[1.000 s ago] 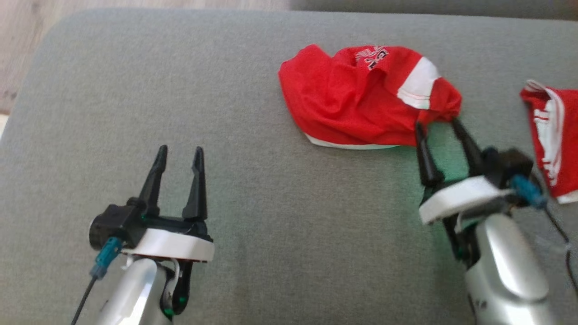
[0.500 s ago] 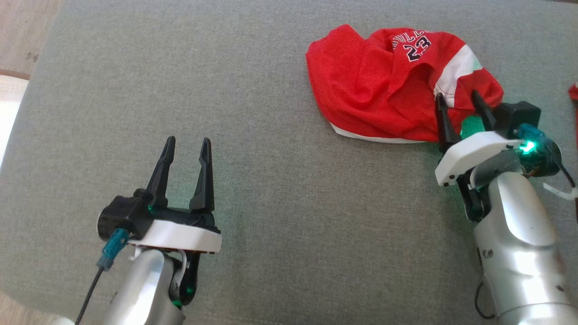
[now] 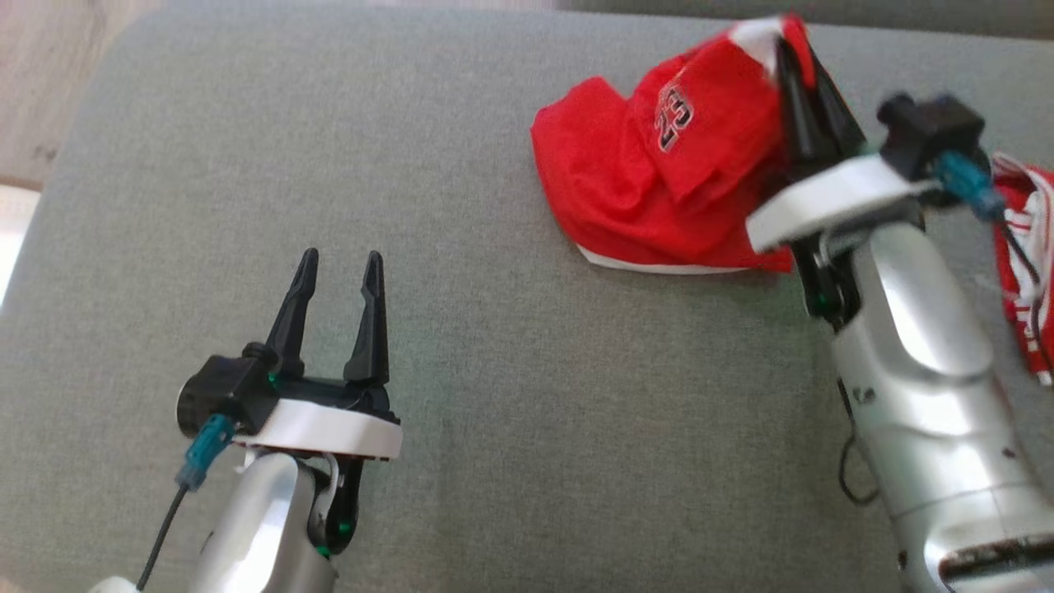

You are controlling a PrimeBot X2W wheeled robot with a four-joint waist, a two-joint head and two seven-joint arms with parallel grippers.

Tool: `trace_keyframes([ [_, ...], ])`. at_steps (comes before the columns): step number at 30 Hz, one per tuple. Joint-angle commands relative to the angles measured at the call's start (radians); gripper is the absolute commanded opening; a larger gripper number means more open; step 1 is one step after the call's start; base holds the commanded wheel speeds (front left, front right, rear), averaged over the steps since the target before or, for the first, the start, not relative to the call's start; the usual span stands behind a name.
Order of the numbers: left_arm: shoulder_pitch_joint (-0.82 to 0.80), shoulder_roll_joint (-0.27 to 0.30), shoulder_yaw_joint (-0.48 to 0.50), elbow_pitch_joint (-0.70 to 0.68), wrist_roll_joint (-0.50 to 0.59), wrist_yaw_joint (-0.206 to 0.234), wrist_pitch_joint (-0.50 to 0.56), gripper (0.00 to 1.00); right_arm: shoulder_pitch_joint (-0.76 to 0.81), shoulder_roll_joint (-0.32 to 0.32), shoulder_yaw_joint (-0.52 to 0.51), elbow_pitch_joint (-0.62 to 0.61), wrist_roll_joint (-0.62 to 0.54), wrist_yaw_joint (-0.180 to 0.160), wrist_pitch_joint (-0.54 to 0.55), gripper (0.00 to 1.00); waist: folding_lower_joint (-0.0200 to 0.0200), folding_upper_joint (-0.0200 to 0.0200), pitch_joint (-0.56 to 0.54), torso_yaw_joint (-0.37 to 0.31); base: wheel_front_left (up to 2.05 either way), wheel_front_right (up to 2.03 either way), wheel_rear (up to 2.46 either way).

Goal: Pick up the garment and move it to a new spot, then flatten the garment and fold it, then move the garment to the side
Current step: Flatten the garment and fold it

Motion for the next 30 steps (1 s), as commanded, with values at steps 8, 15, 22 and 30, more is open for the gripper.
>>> trace_keyframes([
  [8, 0.021, -0.003, 0.058, -0.02, 0.007, -0.009, -0.01, 1.0, -0.152, 0.011, 0.242, -0.176, 0.127, -0.001, 0.016, 0.0, 0.0001, 0.0, -0.097, 0.012, 0.0, 0.0, 0.0],
  [15, 0.052, -0.009, 0.07, -0.02, 0.003, -0.011, -0.01, 1.0, -0.243, 0.011, 0.396, -0.293, 0.336, -0.001, 0.052, 0.0, 0.0001, 0.0, -0.147, 0.031, 0.0, 0.0, 0.0],
  [22, 0.071, -0.012, 0.08, -0.03, 0.006, -0.013, -0.01, 1.0, -0.322, 0.011, 0.36, -0.281, 0.457, -0.001, 0.038, 0.0, 0.0001, 0.0, -0.145, 0.032, 0.0, 0.0, 0.0],
  [30, 0.06, -0.014, 0.08, -0.038, 0.009, -0.016, -0.01, 1.0, -0.259, 0.011, 0.159, -0.021, 0.252, -0.001, 0.09, 0.0, 0.0001, 0.0, -0.094, 0.013, 0.0, 0.0, 0.0],
])
